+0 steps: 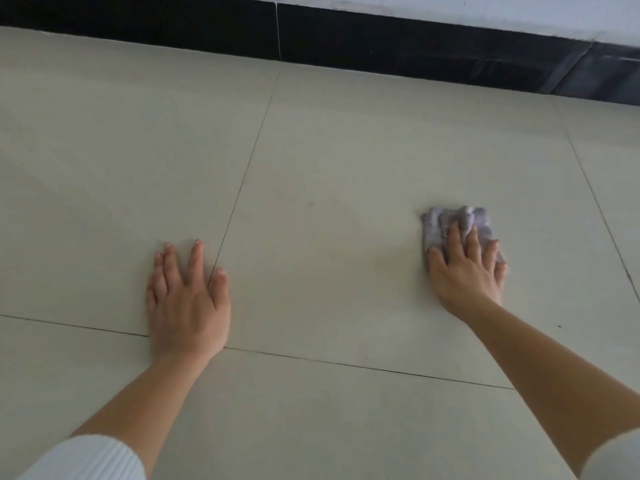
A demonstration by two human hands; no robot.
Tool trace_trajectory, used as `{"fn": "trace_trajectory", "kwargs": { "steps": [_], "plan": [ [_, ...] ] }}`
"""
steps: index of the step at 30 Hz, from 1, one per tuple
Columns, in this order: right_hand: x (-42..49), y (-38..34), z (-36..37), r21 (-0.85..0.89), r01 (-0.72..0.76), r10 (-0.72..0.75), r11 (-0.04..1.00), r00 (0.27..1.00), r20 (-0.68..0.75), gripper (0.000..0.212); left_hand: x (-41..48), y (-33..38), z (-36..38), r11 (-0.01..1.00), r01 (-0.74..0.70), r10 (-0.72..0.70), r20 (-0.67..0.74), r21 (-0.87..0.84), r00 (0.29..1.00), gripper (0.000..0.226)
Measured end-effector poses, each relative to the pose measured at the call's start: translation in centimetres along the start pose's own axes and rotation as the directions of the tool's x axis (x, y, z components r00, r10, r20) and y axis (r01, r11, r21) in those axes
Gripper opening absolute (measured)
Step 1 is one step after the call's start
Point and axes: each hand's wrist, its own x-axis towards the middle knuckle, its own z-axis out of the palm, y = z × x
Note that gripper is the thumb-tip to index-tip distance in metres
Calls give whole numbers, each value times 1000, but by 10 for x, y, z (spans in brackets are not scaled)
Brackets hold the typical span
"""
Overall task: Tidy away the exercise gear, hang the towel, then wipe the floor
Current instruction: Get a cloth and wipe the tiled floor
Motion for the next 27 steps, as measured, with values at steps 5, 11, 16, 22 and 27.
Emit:
{"fn": "trace_trajectory", "kwargs": {
  "steps": [5, 11, 16, 22, 27],
  "plan": [
    [-47, -83, 37, -105, 648, -634, 754, 760, 143, 55, -1, 1, -1, 1000, 24, -24, -39, -5, 999, 63],
    [-1, -60, 23, -213, 748, -730, 629, 662, 167, 59, -1, 1, -1, 999, 37, -37, -45, -2, 998, 63],
    [61, -38, -9, -127, 195, -198, 972, 980, -6, 63, -1, 2, 0, 999, 53, -53, -42, 2, 998, 61],
    [45, -133, 17, -18, 347, -345, 938, 936, 74, 58, -1, 3, -1, 998, 67, -67, -36, -1, 997, 62],
    [-18, -152, 42, -106, 830, -804, 547, 557, 208, 54, 1, 3, -3, 997, 72, -72, -32, -2, 997, 61]
  ]
}}
